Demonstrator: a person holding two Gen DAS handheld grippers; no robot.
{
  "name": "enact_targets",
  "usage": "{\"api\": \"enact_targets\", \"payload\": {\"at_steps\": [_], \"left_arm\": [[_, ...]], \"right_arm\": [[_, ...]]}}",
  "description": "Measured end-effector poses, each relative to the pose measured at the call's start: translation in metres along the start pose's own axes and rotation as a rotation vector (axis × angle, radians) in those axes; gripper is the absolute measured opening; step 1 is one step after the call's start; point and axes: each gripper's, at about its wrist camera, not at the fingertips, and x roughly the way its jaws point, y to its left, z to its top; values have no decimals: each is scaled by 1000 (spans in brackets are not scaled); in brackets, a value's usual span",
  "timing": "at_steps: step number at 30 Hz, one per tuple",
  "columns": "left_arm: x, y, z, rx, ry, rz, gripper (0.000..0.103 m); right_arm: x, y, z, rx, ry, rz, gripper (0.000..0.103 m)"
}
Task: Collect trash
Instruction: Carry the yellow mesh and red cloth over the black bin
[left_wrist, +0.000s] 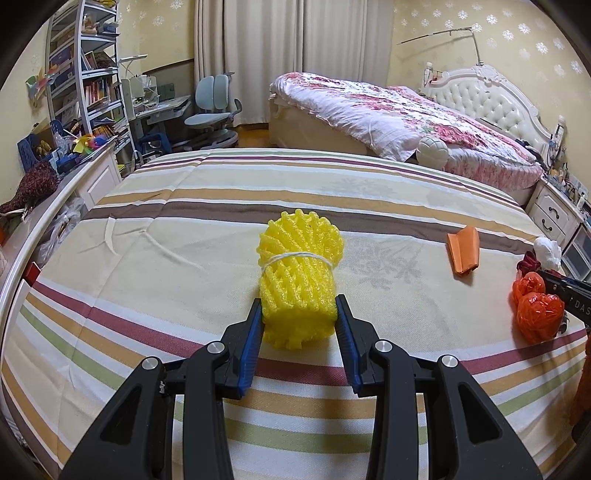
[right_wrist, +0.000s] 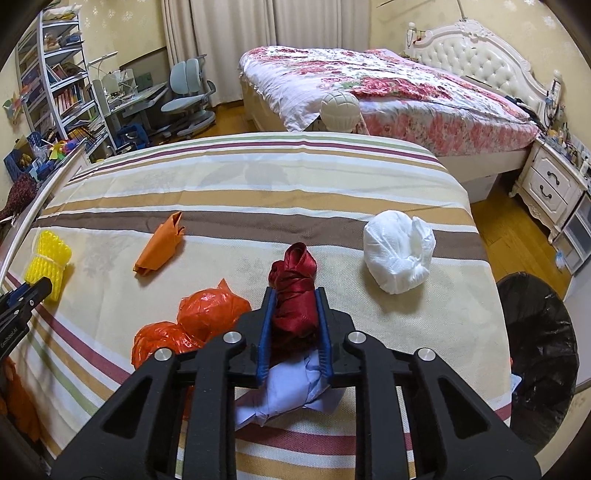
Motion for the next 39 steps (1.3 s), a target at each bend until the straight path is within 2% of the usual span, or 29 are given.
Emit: {"api": "enact_targets", "payload": {"at_steps": [9, 19, 28, 39], "left_arm": [[-12, -8, 1, 5, -35, -16, 38], [-49, -57, 3, 61, -122, -109, 38], [-80, -137, -4, 156, -179, -265, 38], [-86, -249, -15, 284, -191, -408, 38]], "right_arm": [[-28, -7, 3, 16, -74, 3, 18], [-74, -41, -10, 66, -161, -33, 18], [-111, -100, -33, 146, -216, -137, 18], [-135, -177, -61, 236, -248, -295, 18]]}}
